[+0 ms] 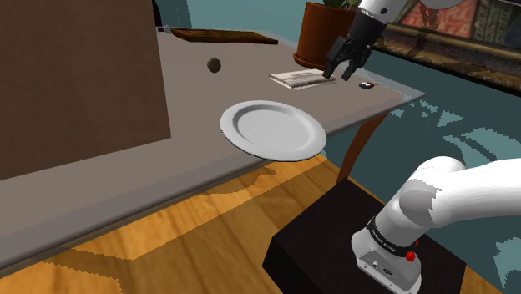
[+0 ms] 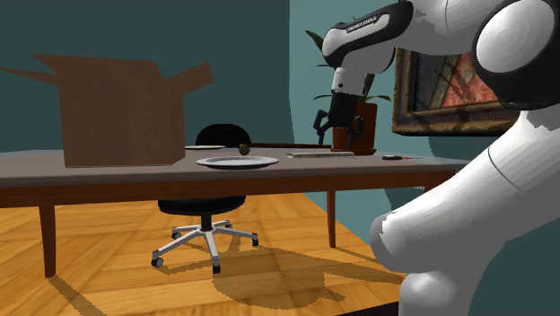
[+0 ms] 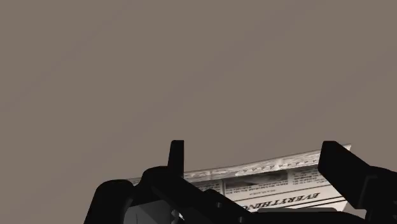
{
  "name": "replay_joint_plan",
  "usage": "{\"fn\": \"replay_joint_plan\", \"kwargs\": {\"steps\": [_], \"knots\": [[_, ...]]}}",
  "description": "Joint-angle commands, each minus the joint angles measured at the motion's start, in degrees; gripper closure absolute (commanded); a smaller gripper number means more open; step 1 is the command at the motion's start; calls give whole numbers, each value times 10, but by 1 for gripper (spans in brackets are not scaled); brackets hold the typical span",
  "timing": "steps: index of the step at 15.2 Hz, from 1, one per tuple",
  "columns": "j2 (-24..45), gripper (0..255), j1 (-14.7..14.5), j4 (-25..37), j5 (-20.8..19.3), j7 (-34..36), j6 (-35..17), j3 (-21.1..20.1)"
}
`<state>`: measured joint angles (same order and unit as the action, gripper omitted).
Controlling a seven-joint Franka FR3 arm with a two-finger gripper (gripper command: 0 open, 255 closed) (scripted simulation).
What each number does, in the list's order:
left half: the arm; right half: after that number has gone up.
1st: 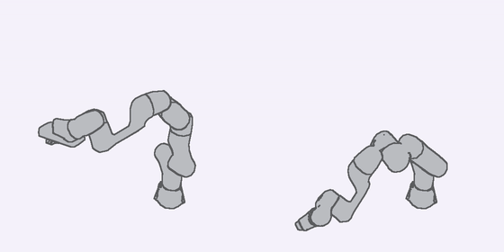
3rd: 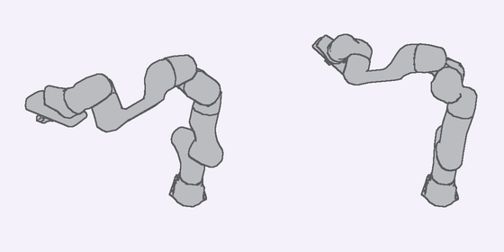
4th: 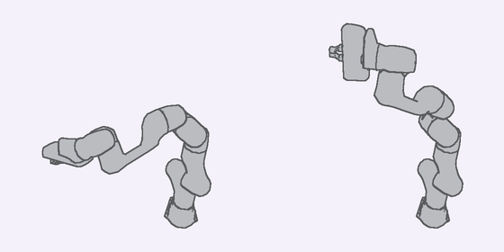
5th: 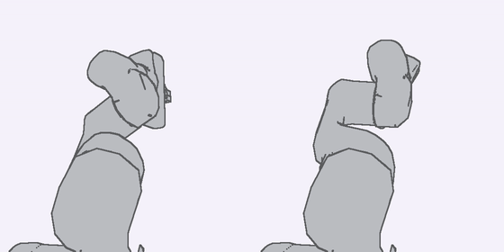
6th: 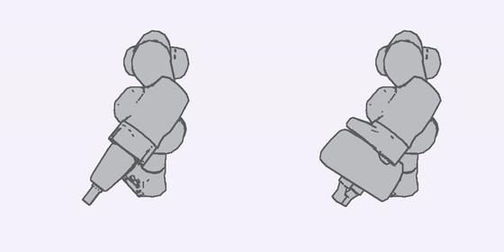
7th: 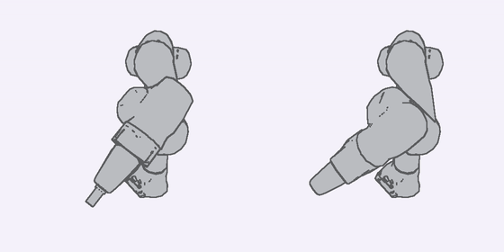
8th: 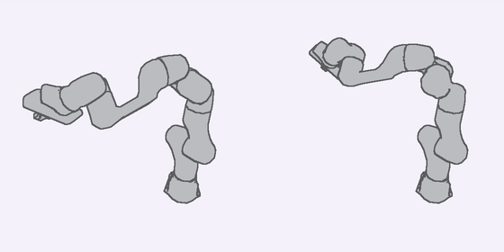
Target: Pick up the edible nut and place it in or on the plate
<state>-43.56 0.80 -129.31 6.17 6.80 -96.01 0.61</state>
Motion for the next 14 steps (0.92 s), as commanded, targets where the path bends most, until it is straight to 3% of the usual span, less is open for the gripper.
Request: {"fn": "replay_joint_plan", "kwargs": {"steps": [1,8,14], "knots": [[0,0,0,0,0,0,0,0],[118,0,-18,85,1,46,-49,-67],[228,0,-26,182,-23,91,-73,-123]]}}
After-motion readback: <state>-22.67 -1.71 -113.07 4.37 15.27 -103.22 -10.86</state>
